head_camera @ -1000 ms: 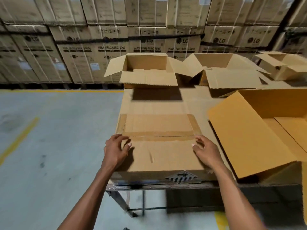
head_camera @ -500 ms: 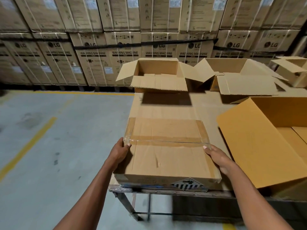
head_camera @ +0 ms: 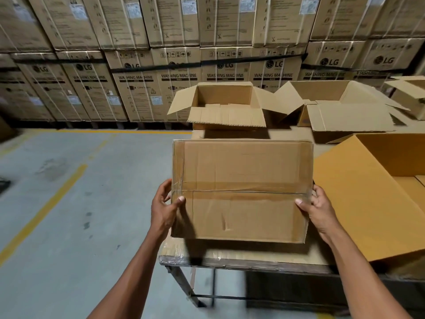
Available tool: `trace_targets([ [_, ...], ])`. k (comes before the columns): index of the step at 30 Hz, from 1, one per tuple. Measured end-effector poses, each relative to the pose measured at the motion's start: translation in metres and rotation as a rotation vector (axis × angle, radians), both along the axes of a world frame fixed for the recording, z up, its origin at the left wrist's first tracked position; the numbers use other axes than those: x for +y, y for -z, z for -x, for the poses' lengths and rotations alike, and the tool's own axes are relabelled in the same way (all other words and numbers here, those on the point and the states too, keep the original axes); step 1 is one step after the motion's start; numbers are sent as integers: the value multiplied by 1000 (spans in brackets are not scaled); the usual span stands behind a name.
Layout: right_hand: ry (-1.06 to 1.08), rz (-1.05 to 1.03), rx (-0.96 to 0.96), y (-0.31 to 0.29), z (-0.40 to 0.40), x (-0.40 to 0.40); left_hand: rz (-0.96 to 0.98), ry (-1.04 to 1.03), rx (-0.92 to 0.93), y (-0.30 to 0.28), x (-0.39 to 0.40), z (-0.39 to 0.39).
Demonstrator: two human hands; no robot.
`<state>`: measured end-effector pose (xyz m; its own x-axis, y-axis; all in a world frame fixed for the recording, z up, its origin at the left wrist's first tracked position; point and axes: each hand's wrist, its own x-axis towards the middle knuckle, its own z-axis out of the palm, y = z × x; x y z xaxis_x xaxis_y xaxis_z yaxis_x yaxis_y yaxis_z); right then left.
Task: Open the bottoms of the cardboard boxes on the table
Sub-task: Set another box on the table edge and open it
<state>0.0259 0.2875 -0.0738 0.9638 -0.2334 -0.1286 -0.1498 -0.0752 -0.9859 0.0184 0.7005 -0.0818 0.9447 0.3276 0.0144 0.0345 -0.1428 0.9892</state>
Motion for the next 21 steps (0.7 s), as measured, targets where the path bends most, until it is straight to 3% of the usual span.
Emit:
trace_targets([
  [3,65,94,-27,4,0,6,38,-28,-25,8,2,4],
  [11,206,325,146,45,9,8,-21,11,26,22,-11,17],
  [17,145,174,161,21,9,10,-76,90,101,10,-8,16],
  [21,169,-101,-29,-31,20,12,-44,225,97,-24,-4,18],
])
